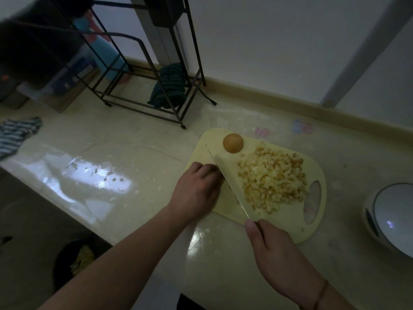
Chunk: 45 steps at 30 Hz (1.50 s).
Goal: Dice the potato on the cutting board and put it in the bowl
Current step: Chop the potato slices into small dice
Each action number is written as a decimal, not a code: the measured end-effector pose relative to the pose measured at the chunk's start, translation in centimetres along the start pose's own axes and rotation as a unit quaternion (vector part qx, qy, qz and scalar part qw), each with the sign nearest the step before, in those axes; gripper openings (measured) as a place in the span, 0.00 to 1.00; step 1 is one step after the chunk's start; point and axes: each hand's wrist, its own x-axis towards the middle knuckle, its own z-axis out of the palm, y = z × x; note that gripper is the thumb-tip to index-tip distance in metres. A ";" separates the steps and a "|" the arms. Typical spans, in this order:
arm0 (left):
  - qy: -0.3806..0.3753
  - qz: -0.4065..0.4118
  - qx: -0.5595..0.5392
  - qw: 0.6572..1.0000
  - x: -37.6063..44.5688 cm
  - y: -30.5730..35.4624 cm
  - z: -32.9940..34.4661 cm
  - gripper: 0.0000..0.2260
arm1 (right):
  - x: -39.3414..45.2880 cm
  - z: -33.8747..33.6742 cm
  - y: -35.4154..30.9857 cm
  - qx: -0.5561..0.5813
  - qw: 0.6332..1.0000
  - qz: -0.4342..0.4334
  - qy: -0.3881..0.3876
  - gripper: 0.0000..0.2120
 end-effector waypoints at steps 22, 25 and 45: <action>-0.014 -0.019 -0.030 0.999 -0.1 -0.6 -1.1 0.10 | 1.8 -0.1 -0.4 0.047 0.999 -0.018 0.015 0.26; -0.022 -0.019 -0.032 0.999 -0.1 -0.6 -1.1 0.10 | 1.6 0.4 -0.3 0.037 0.999 -0.033 0.014 0.25; -0.015 -0.017 -0.026 0.999 -0.4 -0.8 -0.7 0.10 | 3.4 1.1 -0.5 -0.037 0.998 -0.042 0.007 0.19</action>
